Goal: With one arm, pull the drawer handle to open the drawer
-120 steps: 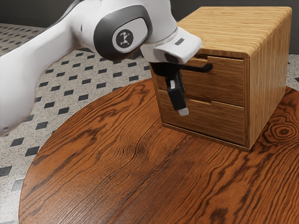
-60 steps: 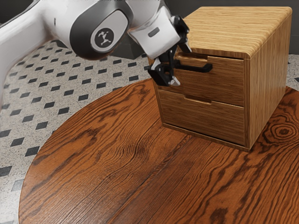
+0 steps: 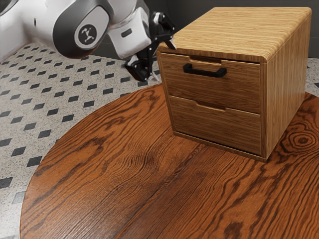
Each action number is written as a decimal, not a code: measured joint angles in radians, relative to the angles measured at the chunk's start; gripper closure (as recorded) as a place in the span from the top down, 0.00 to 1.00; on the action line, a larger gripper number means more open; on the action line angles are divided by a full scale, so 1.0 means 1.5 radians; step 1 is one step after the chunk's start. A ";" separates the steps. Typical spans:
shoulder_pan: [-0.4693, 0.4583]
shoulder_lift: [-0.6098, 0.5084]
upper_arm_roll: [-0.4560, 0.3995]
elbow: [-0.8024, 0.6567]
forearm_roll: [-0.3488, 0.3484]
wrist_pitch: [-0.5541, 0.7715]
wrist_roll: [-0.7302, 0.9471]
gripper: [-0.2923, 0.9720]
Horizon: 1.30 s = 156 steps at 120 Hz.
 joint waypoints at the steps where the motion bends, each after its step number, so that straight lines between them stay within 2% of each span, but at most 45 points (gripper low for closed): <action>1: -0.001 0.000 0.000 0.000 0.000 0.000 0.002 0.73; 28: 0.006 0.002 0.000 0.000 -0.004 0.004 0.055 0.64; 54: 0.007 0.012 0.000 0.002 -0.021 0.007 0.090 0.50; 68: 0.002 0.036 0.000 0.006 -0.025 0.023 0.104 0.46; 106: -0.009 0.083 0.000 0.030 -0.026 0.091 0.130 0.42; 156: -0.035 0.155 0.004 0.070 -0.020 0.113 0.150 0.41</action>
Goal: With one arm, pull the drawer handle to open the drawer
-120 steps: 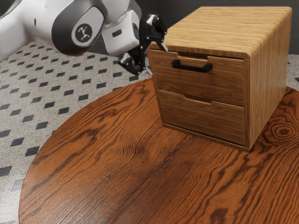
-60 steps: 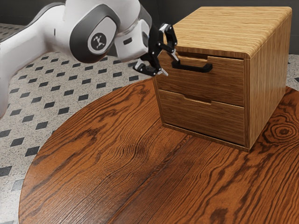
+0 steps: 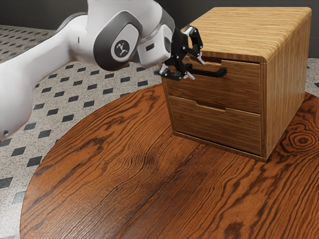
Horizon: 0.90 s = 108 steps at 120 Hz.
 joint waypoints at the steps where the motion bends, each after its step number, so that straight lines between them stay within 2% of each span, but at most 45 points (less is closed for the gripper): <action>1: -0.001 0.002 0.000 0.001 0.000 0.001 0.000 0.41; 56: -0.012 0.035 0.002 0.005 0.010 0.019 0.011 0.43; 108: -0.024 0.046 0.038 0.010 0.010 0.022 0.016 0.41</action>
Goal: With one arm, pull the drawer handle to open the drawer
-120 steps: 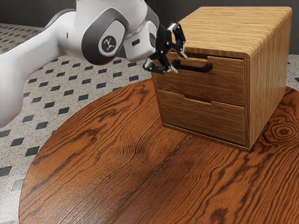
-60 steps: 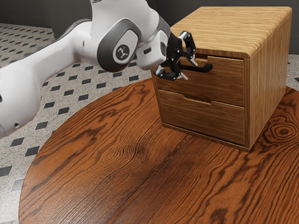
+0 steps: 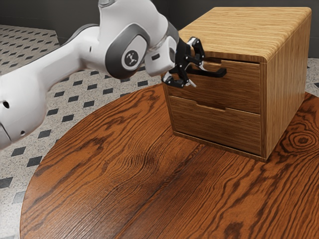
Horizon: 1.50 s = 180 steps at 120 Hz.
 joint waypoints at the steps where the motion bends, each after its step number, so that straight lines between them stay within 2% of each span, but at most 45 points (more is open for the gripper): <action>1: 0.000 0.001 0.000 0.000 0.000 0.000 0.000 0.41; 29: -0.006 0.010 0.007 0.004 0.000 0.001 0.002 0.45; 105: -0.004 0.005 0.005 0.002 0.000 0.001 0.005 0.36; 180: 0.003 -0.039 0.010 -0.053 -0.004 0.000 0.004 0.30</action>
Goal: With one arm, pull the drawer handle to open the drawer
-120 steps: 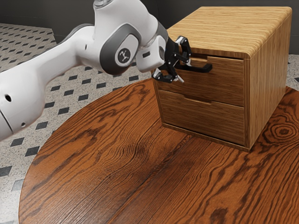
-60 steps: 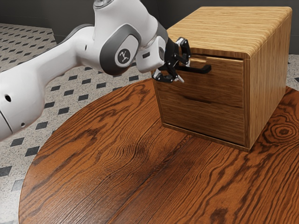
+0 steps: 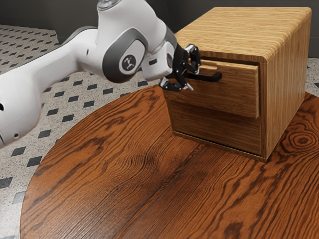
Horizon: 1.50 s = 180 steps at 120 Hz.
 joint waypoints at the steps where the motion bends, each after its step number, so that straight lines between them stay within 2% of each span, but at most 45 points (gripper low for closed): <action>1: 0.000 -0.001 0.000 -0.001 0.000 0.000 0.000 0.30; 14: 0.005 -0.021 0.001 -0.018 -0.001 -0.001 -0.001 0.27; 31: 0.012 -0.045 0.004 -0.047 -0.003 0.000 -0.001 0.30; 50: 0.016 -0.056 0.005 -0.066 -0.005 0.003 -0.001 0.29; 68: 0.019 -0.076 0.005 -0.085 -0.008 0.007 -0.001 0.20; 81: 0.019 -0.084 0.006 -0.091 -0.011 0.005 -0.002 0.24; 99: 0.018 -0.089 0.007 -0.093 -0.016 0.005 -0.004 0.18; 115: 0.016 -0.092 0.008 -0.098 -0.019 0.006 -0.006 0.18; 128: 0.009 -0.097 0.009 -0.102 -0.021 0.009 -0.007 0.13; 146: 0.008 -0.117 0.010 -0.124 -0.025 0.012 -0.008 0.13; 155: 0.011 -0.129 0.009 -0.143 -0.030 0.019 -0.009 0.17; 166: 0.011 -0.141 0.008 -0.154 -0.032 0.023 -0.009 0.13; 180: 0.011 -0.157 0.008 -0.172 -0.035 0.027 -0.010 0.14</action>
